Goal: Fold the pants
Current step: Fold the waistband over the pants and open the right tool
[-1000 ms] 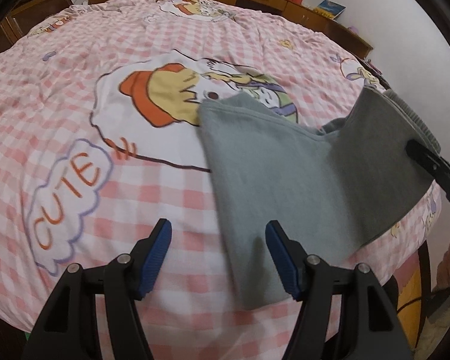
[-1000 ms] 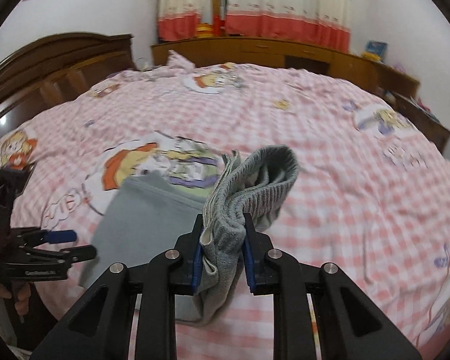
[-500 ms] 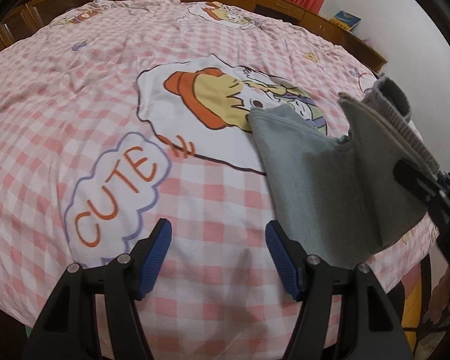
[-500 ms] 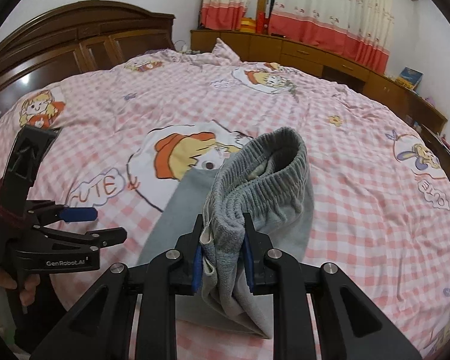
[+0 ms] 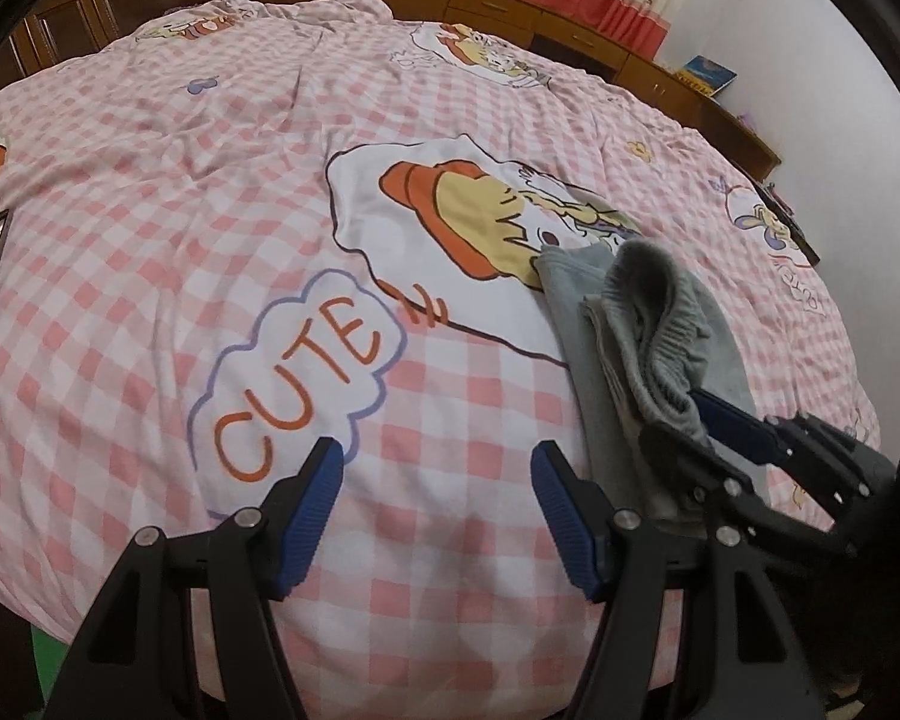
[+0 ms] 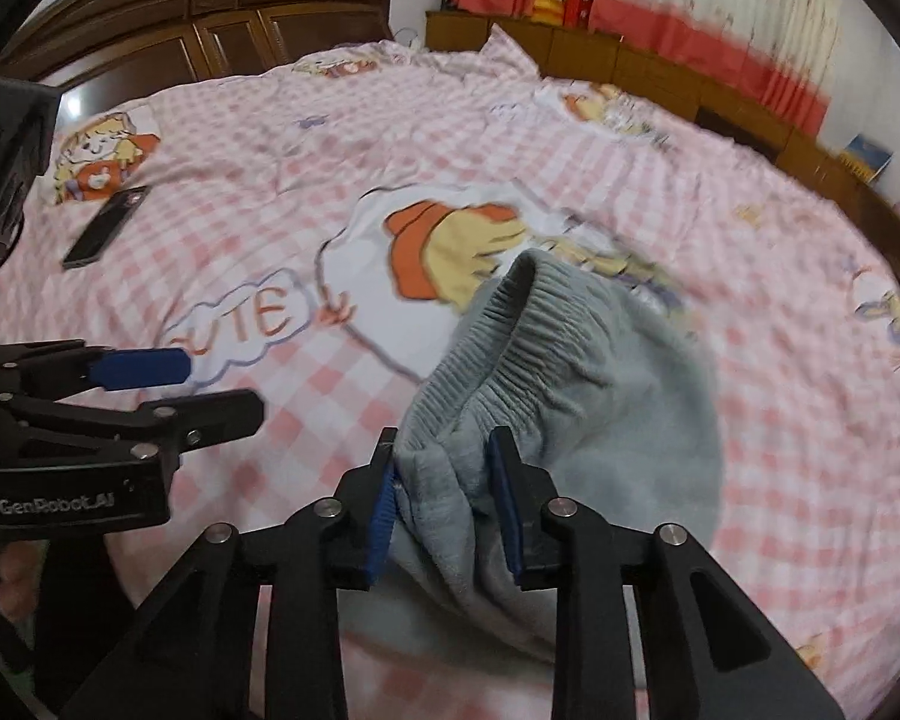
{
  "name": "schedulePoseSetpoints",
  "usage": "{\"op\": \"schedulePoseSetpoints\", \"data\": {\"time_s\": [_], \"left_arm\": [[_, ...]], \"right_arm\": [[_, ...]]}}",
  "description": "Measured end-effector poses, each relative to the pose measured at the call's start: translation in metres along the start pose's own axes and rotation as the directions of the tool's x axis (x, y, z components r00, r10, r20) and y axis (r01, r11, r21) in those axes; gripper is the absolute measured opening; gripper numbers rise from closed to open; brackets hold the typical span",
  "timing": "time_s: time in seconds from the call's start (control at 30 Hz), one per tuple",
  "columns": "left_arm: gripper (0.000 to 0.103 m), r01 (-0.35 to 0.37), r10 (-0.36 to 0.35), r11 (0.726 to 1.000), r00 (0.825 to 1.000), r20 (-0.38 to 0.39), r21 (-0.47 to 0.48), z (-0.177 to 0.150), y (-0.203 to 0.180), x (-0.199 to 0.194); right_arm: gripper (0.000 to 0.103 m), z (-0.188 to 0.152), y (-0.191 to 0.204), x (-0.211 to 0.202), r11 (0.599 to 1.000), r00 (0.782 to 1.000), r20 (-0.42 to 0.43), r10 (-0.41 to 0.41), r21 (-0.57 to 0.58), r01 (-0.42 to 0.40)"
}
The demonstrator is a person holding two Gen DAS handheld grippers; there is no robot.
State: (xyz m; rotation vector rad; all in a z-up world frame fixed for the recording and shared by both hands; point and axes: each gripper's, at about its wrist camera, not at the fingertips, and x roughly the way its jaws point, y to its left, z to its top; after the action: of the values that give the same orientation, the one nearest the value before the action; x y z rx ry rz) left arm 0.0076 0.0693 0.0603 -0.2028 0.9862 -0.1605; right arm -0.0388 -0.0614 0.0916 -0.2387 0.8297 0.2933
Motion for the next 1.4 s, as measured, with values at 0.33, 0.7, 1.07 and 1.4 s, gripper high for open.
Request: {"op": "schedulePoseSetpoints", "data": {"time_s": [0.33, 0.7, 1.07, 1.4], "left_arm": [[0.068, 0.021, -0.021, 1.0, 1.0, 0.009, 0.011, 0.004, -0.007, -0.004], [0.068, 0.087, -0.09, 0.987, 0.996, 0.014, 0.133, 0.021, -0.076, -0.004], [0.07, -0.009, 0.021, 0.977, 0.998, -0.054, 0.211, 0.004, -0.102, 0.05], [0.069, 0.015, -0.014, 0.976, 1.0, -0.007, 0.217, 0.01, -0.105, 0.025]], "right_arm": [[0.034, -0.005, 0.002, -0.058, 0.99, 0.985, 0.109, 0.137, -0.003, -0.137], [0.034, -0.023, -0.081, -0.057, 0.977, 0.996, 0.079, 0.04, 0.208, -0.056], [0.034, -0.063, -0.09, -0.013, 0.957, 0.994, -0.018, 0.111, 0.272, -0.102], [0.034, -0.073, -0.098, -0.025, 0.95, 0.988, 0.003, 0.156, 0.274, -0.151]]}}
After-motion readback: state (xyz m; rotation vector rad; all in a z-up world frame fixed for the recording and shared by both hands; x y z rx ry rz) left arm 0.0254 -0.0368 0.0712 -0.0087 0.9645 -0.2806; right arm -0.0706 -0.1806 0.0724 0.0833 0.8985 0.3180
